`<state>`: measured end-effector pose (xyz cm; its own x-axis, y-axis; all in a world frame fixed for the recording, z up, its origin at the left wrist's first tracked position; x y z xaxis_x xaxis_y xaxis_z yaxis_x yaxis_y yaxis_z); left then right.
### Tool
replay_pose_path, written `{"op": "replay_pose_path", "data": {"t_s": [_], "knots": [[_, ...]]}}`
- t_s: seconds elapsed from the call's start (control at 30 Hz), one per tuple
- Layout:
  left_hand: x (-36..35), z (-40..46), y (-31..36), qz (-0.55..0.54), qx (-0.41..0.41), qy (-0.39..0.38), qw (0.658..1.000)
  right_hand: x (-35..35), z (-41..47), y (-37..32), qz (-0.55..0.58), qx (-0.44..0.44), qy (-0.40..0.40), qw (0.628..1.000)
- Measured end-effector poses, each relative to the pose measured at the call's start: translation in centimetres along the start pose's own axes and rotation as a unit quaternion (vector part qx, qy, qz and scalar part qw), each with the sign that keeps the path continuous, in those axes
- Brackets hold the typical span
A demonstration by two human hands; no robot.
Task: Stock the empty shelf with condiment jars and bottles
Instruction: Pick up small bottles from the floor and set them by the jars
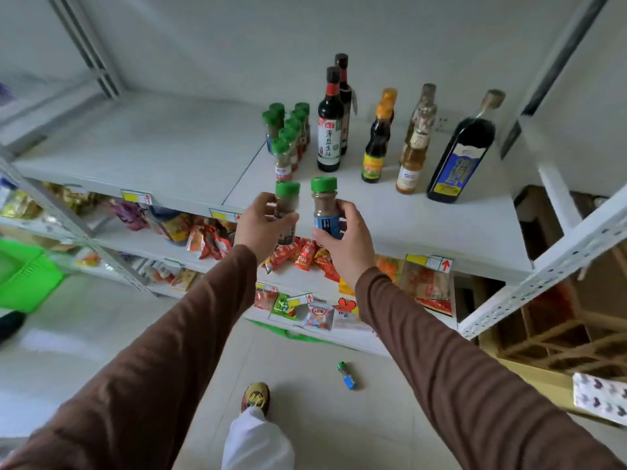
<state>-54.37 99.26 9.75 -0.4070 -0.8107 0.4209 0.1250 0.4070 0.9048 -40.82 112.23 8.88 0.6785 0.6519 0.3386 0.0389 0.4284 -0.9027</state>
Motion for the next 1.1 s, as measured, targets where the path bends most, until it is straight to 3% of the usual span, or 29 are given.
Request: {"op": "replay_pose_path", "data": {"t_s": [0.33,0.5,0.87,1.1], "knots": [[4.6,19.0,-3.9,0.025,-0.013,-0.024,0.999,-11.2,9.1,1.7,0.002,-0.036,0.081,0.996],[5.0,26.2,-4.8,-0.025,0.004,-0.060,0.998,-15.2,11.9,1.5,-0.004,-0.046,0.087,0.995],[2.1,32.2,-4.4,-0.004,-0.046,-0.089,0.995,-18.0,13.9,1.8,-0.036,-0.037,0.054,0.997],[0.9,34.2,-4.2,-0.001,-0.089,-0.132,0.987,-20.4,14.0,2.3,-0.049,-0.054,0.082,0.994]]}}
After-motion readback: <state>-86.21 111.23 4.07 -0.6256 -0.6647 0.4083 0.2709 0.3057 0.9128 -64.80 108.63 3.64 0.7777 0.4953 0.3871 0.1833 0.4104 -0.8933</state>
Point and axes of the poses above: each hand's wrist, its own z-axis towards the middle knuckle, its own x-axis out of the back of the hand, y = z × x, the point moved 6 cm from there along z, towards the middle knuckle, and after that the axes turned 7 degrees about x, right-handed, at the moved point
